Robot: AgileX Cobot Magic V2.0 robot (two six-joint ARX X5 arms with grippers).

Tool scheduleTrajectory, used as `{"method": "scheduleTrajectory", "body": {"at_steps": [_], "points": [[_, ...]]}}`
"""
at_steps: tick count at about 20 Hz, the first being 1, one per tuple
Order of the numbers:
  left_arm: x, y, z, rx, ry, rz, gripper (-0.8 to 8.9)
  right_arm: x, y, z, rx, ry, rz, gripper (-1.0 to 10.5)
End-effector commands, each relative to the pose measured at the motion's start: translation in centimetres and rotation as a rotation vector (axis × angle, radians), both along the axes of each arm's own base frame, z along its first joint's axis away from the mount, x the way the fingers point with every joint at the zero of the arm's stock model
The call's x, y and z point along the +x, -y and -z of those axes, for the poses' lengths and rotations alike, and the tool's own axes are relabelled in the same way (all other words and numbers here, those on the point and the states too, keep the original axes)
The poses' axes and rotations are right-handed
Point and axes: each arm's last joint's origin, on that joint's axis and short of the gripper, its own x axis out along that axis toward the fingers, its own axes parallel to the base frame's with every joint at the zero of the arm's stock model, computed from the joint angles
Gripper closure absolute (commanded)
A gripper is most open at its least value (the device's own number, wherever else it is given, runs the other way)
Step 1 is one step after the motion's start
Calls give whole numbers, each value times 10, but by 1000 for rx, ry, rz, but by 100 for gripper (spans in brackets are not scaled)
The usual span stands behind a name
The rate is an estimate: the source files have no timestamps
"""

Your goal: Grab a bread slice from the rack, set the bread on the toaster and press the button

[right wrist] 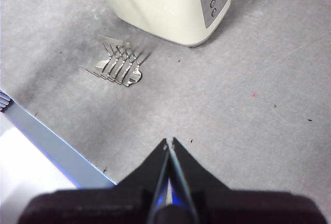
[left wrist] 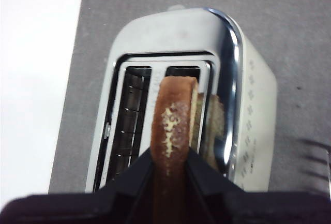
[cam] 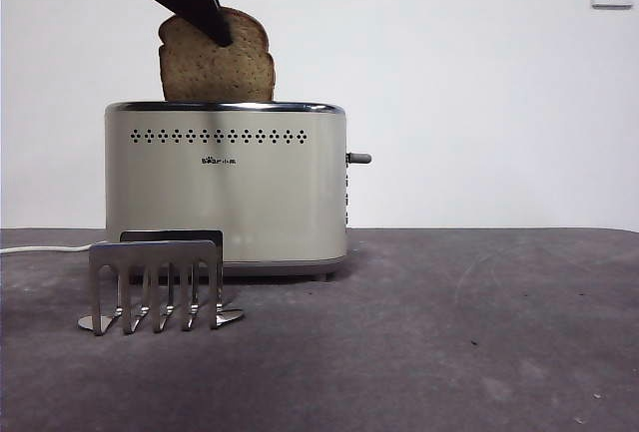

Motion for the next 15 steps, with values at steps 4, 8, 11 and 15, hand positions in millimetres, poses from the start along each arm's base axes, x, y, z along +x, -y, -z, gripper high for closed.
{"method": "scheduleTrajectory", "body": {"at_steps": [4,8,11,15], "points": [[18,3,15,-70,-9,-97,521,10,-2,3,-13,5,-18,958],[18,3,13,-106,-7,-127,521,24,-5,5,-9,19,-18,958],[13,1,1,-178,18,-167,521,40,-9,8,0,34,-12,958],[-8,-7,-28,-309,49,-232,521,72,-16,11,68,86,30,958]]}}
